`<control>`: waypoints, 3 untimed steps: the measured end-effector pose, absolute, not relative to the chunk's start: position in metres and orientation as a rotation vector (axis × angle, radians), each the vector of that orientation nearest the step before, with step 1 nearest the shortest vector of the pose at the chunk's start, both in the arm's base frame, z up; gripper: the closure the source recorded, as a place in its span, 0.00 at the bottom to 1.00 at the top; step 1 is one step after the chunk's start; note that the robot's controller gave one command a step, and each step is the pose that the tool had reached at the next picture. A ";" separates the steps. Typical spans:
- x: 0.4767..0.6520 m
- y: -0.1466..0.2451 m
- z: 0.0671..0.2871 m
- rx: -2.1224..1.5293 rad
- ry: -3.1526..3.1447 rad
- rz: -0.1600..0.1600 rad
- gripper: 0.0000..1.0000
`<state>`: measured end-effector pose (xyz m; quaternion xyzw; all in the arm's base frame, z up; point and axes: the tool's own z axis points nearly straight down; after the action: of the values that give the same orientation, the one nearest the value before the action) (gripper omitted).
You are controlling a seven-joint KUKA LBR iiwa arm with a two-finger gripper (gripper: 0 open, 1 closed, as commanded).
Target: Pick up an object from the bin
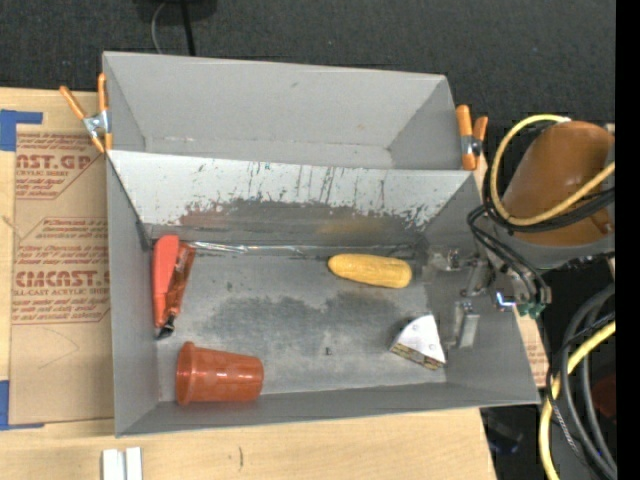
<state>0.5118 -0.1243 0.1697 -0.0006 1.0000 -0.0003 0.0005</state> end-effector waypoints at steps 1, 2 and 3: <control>0.512 -0.124 0.170 -0.002 3.140 -0.001 0.00; 0.511 -0.123 0.127 -0.065 3.131 -0.005 0.00; 0.496 -0.137 0.072 -0.099 3.138 -0.001 0.00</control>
Offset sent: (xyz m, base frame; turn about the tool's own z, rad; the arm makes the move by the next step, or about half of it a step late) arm -0.0052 0.0014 -0.0818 -0.0709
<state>0.4964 -0.1371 0.0722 -0.0317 0.9995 -0.0005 0.0012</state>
